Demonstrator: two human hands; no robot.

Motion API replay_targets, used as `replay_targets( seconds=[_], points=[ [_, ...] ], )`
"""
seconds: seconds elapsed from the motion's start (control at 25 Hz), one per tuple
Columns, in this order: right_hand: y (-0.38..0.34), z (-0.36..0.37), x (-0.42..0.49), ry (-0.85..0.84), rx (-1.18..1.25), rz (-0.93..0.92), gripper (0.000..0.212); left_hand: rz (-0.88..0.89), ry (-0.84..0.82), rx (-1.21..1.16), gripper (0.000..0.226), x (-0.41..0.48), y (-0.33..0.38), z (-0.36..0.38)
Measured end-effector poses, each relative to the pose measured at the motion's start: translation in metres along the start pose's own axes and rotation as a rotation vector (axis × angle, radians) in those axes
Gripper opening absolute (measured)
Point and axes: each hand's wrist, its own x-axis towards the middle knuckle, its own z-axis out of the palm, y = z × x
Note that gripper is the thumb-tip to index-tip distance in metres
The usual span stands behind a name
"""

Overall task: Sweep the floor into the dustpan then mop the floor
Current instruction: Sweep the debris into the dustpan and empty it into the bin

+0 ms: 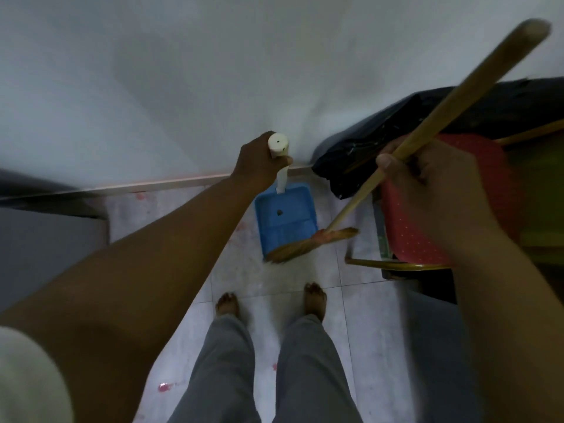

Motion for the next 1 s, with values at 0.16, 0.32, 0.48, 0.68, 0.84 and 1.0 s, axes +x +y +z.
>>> replay_targets(
  seconds=[0.16,0.32,0.48,0.68,0.84,1.0],
  points=[
    [0.025,0.046,0.045,-0.017,0.088,0.078,0.022,-0.009,0.004,-0.032,0.047,0.045,-0.006,0.019],
    [0.052,0.086,0.087,-0.015,0.062,0.074,0.020,0.007,-0.021,0.008,0.048,0.084,-0.012,0.042],
    [0.082,0.120,0.126,-0.034,0.063,0.129,0.030,0.002,-0.026,-0.031,0.052,0.117,-0.015,0.054],
    [0.100,0.144,0.173,-0.039,0.074,0.159,0.033,0.001,-0.038,-0.095,0.058,0.153,-0.016,0.054],
    [0.101,0.161,0.206,-0.054,0.086,0.191,0.033,0.008,-0.010,-0.063,0.059,0.168,-0.011,0.058],
    [0.103,0.181,0.219,-0.098,-0.021,0.194,0.034,0.038,0.108,0.071,0.053,0.169,-0.007,0.070]
  ],
)
